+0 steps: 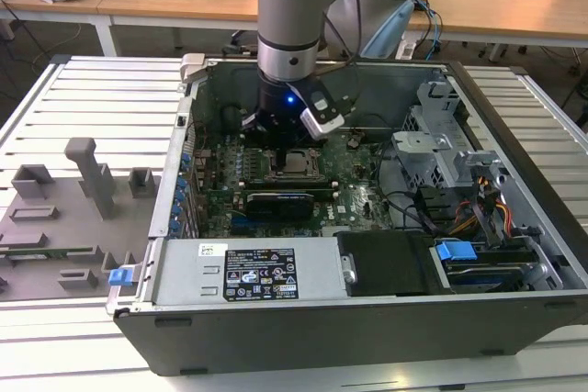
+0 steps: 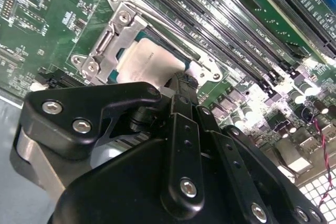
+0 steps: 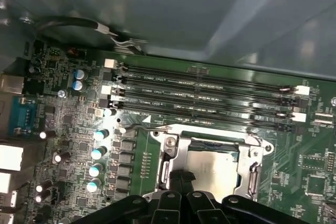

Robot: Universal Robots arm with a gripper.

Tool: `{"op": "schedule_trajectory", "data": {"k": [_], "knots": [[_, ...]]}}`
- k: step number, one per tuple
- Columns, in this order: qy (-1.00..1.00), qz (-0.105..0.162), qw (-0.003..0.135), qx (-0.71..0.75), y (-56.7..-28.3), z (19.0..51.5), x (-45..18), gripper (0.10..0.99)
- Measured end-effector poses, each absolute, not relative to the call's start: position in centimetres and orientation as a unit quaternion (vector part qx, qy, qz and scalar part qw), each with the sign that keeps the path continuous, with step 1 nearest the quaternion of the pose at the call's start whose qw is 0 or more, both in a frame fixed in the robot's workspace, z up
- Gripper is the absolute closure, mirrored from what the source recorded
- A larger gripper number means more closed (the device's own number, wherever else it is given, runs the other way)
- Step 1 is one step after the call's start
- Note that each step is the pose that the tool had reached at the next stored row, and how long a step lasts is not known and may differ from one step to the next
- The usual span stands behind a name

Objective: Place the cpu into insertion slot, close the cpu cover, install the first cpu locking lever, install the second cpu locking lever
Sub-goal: 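Close the cpu cover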

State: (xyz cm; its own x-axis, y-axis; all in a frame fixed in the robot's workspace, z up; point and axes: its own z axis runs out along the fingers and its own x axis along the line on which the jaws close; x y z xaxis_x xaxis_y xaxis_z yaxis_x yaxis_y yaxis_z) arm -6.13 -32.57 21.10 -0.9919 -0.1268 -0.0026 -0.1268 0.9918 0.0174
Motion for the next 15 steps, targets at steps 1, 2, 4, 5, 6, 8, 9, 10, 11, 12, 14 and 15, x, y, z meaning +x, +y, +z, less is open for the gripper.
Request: {"op": "schedule_trajectory", "data": {"k": [1, 2, 4, 5, 6, 8, 9, 10, 11, 12, 14, 15], "knots": [[0.998, 0.009, 0.001, -0.064, -32.56, 21.07, -6.21, 0.980], [0.998, 0.009, 0.001, -0.064, -32.56, 21.03, -6.24, 0.980], [0.998, 0.009, 0.001, -0.064, -32.56, 20.90, -6.33, 0.980], [0.998, 0.009, 0.001, -0.064, -32.56, 20.83, -6.33, 0.980], [0.998, 0.009, 0.000, -0.064, -32.56, 20.75, -6.34, 0.980], [0.998, 0.009, 0.000, -0.064, -32.57, 20.62, -6.37, 0.980], [0.998, 0.009, 0.000, -0.064, -32.57, 20.58, -6.38, 0.980], [0.998, 0.009, 0.000, -0.064, -32.57, 20.56, -6.38, 0.980], [0.998, 0.009, 0.000, -0.064, -32.57, 20.55, -6.38, 0.980], [0.998, 0.009, 0.000, -0.064, -32.56, 20.54, -6.38, 0.980], [0.998, 0.009, 0.000, -0.064, -32.55, 20.59, -6.38, 0.980], [0.998, 0.009, 0.000, -0.064, -32.54, 20.66, -6.37, 0.980]]}}
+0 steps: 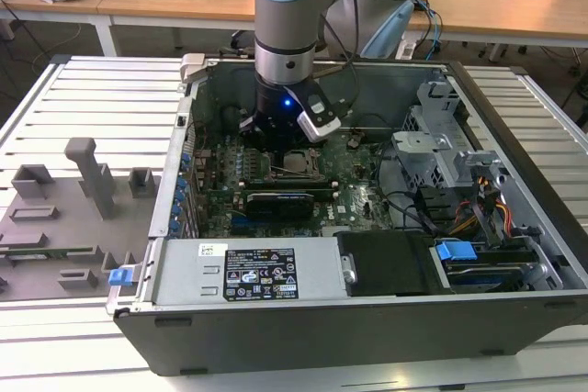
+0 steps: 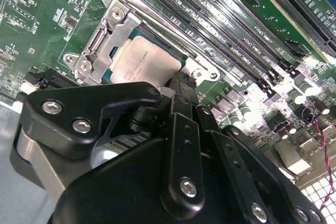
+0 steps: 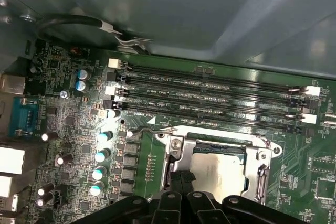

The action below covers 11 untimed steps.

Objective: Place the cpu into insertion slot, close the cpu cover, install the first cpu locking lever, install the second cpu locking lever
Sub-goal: 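Close the cpu cover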

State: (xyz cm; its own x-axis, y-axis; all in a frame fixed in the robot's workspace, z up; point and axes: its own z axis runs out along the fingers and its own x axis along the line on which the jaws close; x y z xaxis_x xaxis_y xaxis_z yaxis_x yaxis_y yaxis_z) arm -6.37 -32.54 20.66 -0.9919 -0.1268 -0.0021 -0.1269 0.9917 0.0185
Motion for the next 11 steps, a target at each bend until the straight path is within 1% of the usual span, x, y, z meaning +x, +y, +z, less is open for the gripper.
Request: {"op": "schedule_trajectory", "data": {"k": [11], "knots": [[0.998, 0.008, 0.000, -0.064, -32.56, 20.49, -6.72, 0.980]]}}
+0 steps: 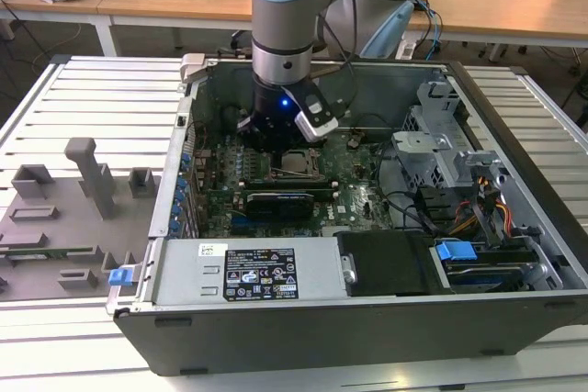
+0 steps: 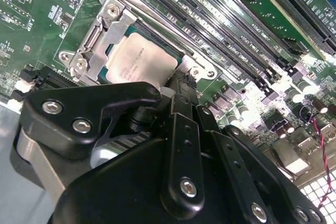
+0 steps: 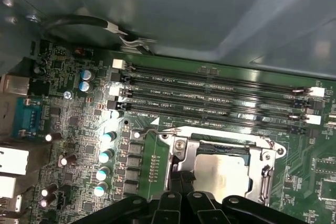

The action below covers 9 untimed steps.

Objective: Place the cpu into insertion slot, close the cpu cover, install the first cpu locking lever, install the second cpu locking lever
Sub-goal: 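Close the cpu cover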

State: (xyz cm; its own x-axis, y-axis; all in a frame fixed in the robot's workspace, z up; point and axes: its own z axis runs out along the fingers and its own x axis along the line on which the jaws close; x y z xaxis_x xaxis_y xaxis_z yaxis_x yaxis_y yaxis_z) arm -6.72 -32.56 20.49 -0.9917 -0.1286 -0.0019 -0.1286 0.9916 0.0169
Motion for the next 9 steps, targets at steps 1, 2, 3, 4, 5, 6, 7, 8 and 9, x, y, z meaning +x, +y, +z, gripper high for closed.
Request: {"op": "schedule_trajectory", "data": {"k": [1, 2, 3, 4, 5, 6, 7, 8, 9], "knots": [[0.998, 0.009, 0.001, -0.064, -32.56, 20.47, -6.71, 0.980], [0.998, 0.009, 0.001, -0.064, -32.55, 20.47, -6.67, 0.980], [0.998, 0.009, 0.001, -0.064, -32.55, 20.46, -6.61, 0.980], [0.998, 0.009, 0.001, -0.064, -32.55, 20.46, -6.48, 0.980], [0.998, 0.009, 0.001, -0.064, -32.55, 20.46, -6.41, 0.980], [0.998, 0.009, 0.001, -0.064, -32.54, 20.43, -6.31, 0.980], [0.998, 0.009, 0.001, -0.064, -32.54, 20.45, -6.23, 0.980], [0.998, 0.009, 0.001, -0.064, -32.55, 20.46, -6.18, 0.980], [0.998, 0.009, 0.001, -0.064, -32.55, 20.47, -6.17, 0.980]]}}
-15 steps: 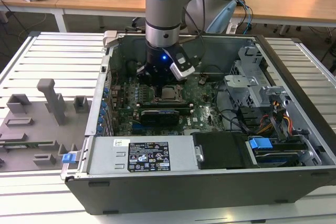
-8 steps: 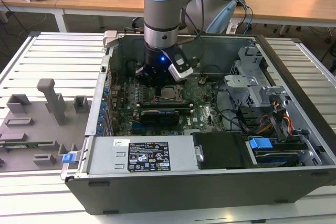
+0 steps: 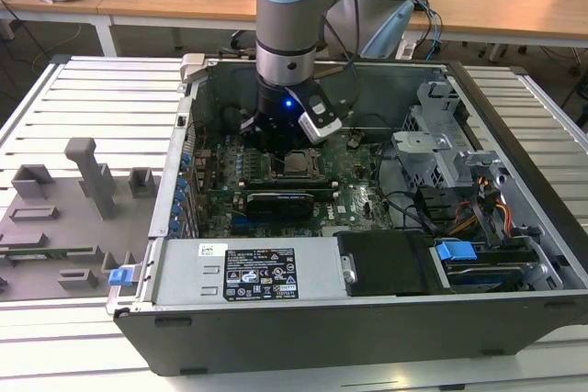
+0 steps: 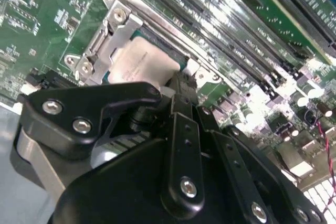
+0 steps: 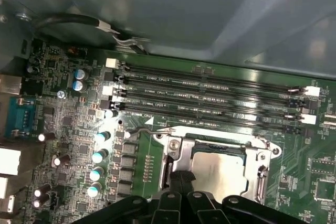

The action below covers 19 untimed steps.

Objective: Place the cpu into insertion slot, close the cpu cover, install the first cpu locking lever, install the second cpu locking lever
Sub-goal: 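Close the cpu cover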

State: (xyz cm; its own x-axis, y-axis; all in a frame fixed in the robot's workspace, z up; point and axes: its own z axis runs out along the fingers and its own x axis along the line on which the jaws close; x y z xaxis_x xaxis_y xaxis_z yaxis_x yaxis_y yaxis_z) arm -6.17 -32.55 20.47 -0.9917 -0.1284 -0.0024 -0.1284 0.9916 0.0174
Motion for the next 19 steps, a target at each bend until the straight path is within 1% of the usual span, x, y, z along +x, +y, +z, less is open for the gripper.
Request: {"op": "schedule_trajectory", "data": {"k": [10, 17, 19], "knots": [[0.998, 0.007, 0.001, -0.065, -32.5, 21.7, -6.1, 0.980], [0.998, 0.008, -0.012, -0.065, -32.7, 21.7, -3.5, 0.980], [0.998, 0.008, -0.013, -0.064, -32.7, 21.7, -3.3, 0.980]]}}
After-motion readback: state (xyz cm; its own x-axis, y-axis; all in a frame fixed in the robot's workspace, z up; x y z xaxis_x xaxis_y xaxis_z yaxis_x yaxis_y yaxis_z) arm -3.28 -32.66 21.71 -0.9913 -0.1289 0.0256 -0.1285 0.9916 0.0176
